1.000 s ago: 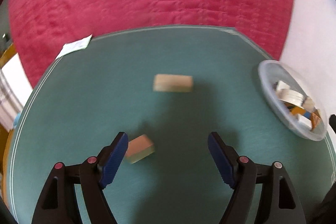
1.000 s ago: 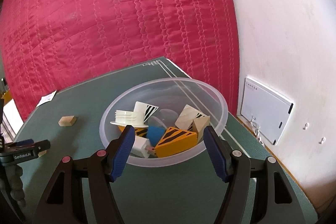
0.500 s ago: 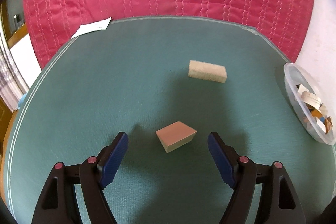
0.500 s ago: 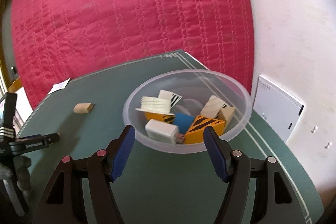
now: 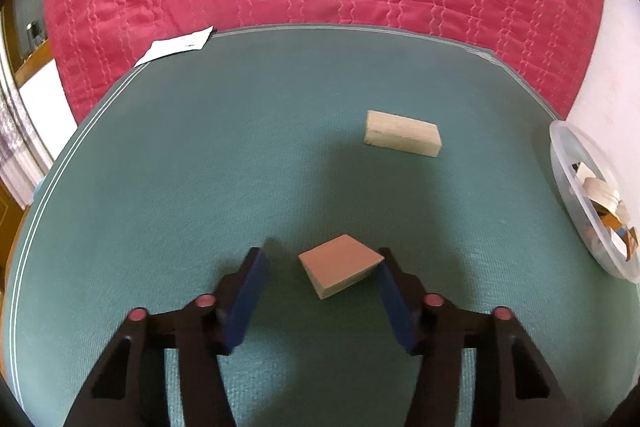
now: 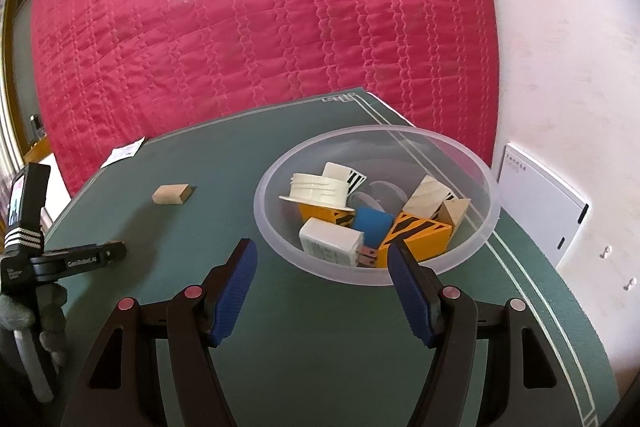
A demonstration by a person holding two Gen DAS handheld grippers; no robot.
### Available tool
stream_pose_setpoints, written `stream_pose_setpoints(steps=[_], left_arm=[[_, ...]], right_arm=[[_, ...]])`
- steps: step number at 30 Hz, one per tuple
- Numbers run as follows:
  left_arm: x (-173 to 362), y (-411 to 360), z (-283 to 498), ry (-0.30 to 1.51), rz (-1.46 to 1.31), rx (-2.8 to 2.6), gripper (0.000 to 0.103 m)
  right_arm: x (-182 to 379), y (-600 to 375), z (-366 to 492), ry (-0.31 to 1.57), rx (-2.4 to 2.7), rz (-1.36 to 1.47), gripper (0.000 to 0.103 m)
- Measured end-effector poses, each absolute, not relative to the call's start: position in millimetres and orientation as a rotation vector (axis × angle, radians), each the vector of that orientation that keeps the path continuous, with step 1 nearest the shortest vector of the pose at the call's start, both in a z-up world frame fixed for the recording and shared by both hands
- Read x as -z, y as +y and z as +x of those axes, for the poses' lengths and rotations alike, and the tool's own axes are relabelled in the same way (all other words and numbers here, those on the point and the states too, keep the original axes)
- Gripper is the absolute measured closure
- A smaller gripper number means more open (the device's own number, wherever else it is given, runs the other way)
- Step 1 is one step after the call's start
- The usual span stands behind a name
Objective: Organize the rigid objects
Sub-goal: 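Move the left tool to the small tan block and grasp it, then grasp the long tan rectangular block with the right tool while the left tool holds its block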
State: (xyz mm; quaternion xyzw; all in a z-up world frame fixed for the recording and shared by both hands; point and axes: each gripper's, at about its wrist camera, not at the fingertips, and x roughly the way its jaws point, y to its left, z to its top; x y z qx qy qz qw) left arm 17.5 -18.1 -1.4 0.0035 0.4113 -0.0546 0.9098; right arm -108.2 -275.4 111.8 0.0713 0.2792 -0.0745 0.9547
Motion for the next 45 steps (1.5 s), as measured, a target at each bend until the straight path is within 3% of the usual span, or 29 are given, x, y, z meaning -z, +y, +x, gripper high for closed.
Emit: stream_pose_setpoints(steps=[2, 7, 28, 45], left_arm=[[0.8, -21.1, 17.5, 0.845, 0.009, 0.137, 0.062], [0.8, -22.5, 15.2, 0.839, 0.0, 0.185, 0.065], [-8.6, 22.3, -2.2, 0.736, 0.012, 0.082, 0.065], [-4.5, 49.7, 2.1, 0.745, -0.061, -0.026, 0.065]], right_arm=[[-111.4, -273.4, -106.9, 0.571, 0.142, 0.142, 0.034], [-109.7, -260.4, -101.8, 0.596, 0.088, 0.123, 0.034], [-92.7, -182.3, -8.0, 0.801, -0.173, 0.137, 0.034], [-79.1, -119.9, 87.9, 0.811, -0.163, 0.06, 0.034]])
